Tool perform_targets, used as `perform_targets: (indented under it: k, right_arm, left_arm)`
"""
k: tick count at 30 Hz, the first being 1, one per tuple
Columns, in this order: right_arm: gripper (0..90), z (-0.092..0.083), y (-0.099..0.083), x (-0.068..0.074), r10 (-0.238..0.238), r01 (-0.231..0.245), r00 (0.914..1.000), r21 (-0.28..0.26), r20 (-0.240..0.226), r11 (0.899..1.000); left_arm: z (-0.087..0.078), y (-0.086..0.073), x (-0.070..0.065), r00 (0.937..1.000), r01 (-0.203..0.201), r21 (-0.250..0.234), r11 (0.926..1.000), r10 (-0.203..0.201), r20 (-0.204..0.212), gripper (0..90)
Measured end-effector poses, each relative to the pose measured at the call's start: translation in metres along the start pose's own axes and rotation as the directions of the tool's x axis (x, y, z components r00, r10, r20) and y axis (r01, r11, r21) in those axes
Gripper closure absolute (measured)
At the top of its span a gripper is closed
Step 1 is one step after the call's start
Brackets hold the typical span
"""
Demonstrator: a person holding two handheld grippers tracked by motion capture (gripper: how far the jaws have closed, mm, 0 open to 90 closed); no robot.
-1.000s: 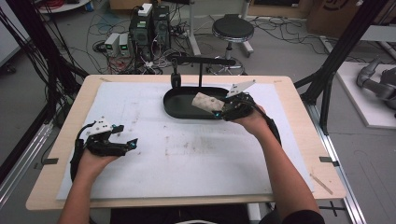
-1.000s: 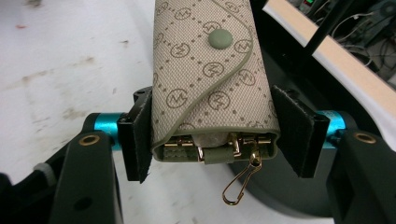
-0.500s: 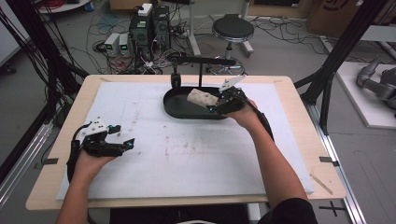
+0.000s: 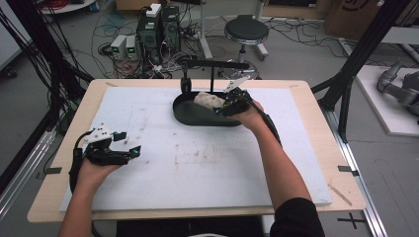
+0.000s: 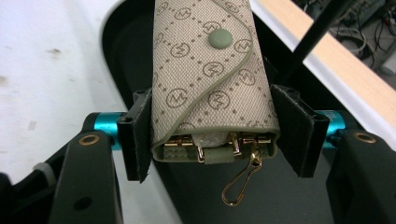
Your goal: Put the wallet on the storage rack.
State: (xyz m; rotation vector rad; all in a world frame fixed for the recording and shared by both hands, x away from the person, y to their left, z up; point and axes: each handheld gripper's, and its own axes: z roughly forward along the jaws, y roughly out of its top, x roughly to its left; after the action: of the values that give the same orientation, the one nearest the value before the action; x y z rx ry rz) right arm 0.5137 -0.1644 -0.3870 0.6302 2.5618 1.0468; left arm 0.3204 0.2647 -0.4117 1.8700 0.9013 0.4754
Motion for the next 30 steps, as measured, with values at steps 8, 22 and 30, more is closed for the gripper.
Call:
perform_targets:
  k: [8, 22, 30]
  right_arm:
    - [36.8, 0.021, -0.007, -0.006, 0.015, -0.016, 0.9998, 0.05, 0.013, 0.999]
    - [36.8, 0.046, -0.008, -0.012, 0.011, -0.012, 0.9999, 0.158, 0.009, 0.987]
    - [35.1, 0.054, -0.006, -0.011, 0.018, -0.019, 0.9998, 0.182, 0.005, 0.983]
  left_arm:
    - [0.002, -0.001, 0.001, 1.0, 0.0, 0.005, 1.0, 0.0, 0.003, 18.1]
    - [0.002, -0.002, 0.002, 1.0, 0.006, 0.012, 0.9999, -0.006, -0.004, 18.1]
    - [0.002, -0.004, 0.004, 0.9999, 0.009, 0.018, 0.9998, -0.009, -0.006, 18.1]
